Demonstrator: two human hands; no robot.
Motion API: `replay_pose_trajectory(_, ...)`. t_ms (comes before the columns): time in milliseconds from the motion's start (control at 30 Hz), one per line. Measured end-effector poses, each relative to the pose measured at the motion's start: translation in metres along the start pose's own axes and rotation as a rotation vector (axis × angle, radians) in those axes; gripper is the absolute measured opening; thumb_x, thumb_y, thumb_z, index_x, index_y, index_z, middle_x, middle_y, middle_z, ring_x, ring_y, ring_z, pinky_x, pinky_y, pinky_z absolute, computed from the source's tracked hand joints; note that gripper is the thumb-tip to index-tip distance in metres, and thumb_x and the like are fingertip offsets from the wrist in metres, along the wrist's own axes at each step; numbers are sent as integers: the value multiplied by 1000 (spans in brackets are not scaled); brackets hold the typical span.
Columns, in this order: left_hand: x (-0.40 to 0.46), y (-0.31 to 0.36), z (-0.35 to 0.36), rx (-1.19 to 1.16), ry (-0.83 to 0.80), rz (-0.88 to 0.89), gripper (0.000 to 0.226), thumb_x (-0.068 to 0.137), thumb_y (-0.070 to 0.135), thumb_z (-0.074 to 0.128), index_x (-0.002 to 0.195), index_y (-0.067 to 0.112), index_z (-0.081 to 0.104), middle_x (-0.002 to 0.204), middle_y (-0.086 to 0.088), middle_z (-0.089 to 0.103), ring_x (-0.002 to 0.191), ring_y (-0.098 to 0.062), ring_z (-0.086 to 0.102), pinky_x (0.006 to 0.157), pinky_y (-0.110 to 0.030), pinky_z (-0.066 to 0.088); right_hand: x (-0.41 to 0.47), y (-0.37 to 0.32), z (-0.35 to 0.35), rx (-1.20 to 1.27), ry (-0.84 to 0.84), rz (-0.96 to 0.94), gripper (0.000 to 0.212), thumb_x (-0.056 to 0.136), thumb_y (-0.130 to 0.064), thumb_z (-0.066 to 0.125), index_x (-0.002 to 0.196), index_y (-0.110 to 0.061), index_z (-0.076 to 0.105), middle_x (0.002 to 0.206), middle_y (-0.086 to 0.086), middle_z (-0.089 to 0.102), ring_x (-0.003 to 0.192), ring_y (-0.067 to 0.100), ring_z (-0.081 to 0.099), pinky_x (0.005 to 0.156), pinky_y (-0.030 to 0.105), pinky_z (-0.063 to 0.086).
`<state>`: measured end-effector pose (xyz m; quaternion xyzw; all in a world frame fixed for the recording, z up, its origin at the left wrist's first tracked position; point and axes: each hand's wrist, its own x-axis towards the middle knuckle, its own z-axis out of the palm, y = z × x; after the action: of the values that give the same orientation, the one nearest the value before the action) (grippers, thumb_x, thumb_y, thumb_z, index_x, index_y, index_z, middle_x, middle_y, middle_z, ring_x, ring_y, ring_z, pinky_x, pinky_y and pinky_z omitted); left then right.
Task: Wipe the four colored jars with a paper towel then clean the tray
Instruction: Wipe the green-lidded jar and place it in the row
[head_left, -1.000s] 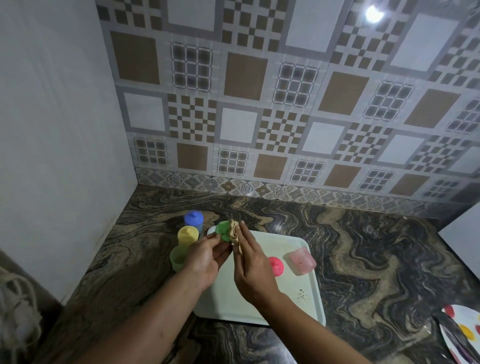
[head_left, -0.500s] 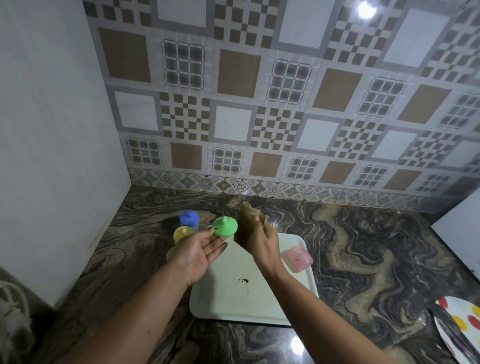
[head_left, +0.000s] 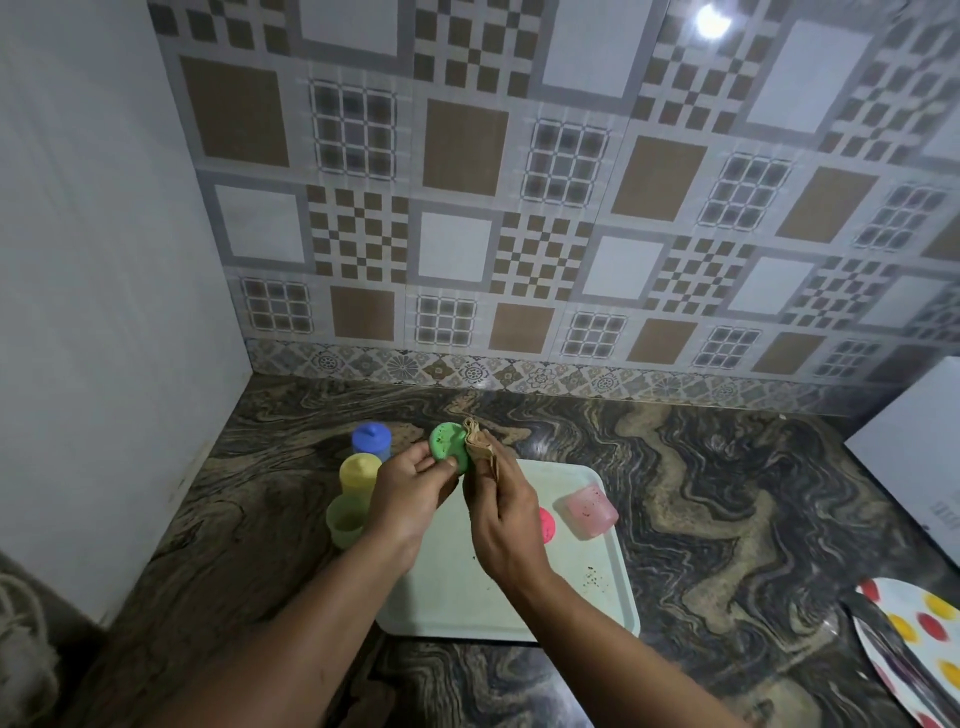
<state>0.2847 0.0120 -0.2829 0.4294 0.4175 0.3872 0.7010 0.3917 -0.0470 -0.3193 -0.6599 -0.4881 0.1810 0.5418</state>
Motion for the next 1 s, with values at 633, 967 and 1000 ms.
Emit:
replay_pose_trajectory(633,-4,3,-4,-212,-48,-211,15,97,4,60,109,1,68,92,-14,77,76,-20,74,96,-40,55,26,-2,-15,243,-124,308,42,92,-59,47,105,-29,74,102,11,77,96,21,69,94,65,55)
replay_pose_trajectory(967,-12,-6,-1,-230,73,-91,18,97,2,59,112,3,69,106,-19,75,95,-29,71,94,-40,56,-10,5,-19,-49,-50,-90,43,108,-21,41,146,-19,60,151,-5,58,143,6,50,121,31,40)
replay_pose_trajectory(1000,-14,-3,-3,-239,31,-118,18,98,1,58,112,1,68,102,-18,75,92,-29,72,93,-40,56,-14,5,-23,-61,-27,-130,43,108,-18,41,147,-17,59,152,-3,57,144,7,49,121,29,38)
